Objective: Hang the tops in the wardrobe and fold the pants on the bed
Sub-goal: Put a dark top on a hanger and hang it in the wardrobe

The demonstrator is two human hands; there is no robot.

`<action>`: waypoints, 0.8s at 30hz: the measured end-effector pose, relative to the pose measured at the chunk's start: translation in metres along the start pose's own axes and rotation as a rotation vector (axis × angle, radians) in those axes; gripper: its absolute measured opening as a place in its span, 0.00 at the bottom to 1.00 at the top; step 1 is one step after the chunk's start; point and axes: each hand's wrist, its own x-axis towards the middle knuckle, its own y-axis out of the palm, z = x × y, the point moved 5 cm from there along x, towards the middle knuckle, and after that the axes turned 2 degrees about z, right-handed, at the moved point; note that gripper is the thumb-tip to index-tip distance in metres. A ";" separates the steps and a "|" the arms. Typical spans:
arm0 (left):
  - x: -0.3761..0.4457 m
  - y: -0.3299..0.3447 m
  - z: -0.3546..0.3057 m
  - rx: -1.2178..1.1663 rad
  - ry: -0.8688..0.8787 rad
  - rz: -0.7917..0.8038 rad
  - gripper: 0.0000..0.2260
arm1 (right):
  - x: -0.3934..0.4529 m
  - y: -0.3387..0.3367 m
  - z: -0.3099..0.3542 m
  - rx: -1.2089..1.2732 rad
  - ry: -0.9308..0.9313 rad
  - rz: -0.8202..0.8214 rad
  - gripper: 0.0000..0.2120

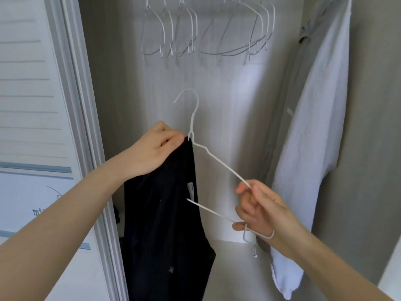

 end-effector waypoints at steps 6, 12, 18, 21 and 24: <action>-0.005 -0.007 -0.016 -0.045 0.097 -0.197 0.12 | 0.006 0.015 0.015 0.365 0.080 0.082 0.22; 0.002 -0.008 -0.015 -0.224 0.030 -0.288 0.11 | 0.008 0.006 -0.015 0.604 0.126 -0.180 0.26; 0.005 0.002 0.002 -0.446 -0.113 -0.367 0.12 | 0.007 0.000 -0.041 0.506 0.174 -0.063 0.26; 0.007 0.006 0.003 -0.495 -0.124 -0.363 0.12 | 0.009 0.000 -0.051 -0.353 0.159 -0.053 0.15; 0.007 0.007 0.003 -0.506 -0.116 -0.338 0.13 | 0.014 -0.017 -0.060 -0.828 0.115 -0.137 0.15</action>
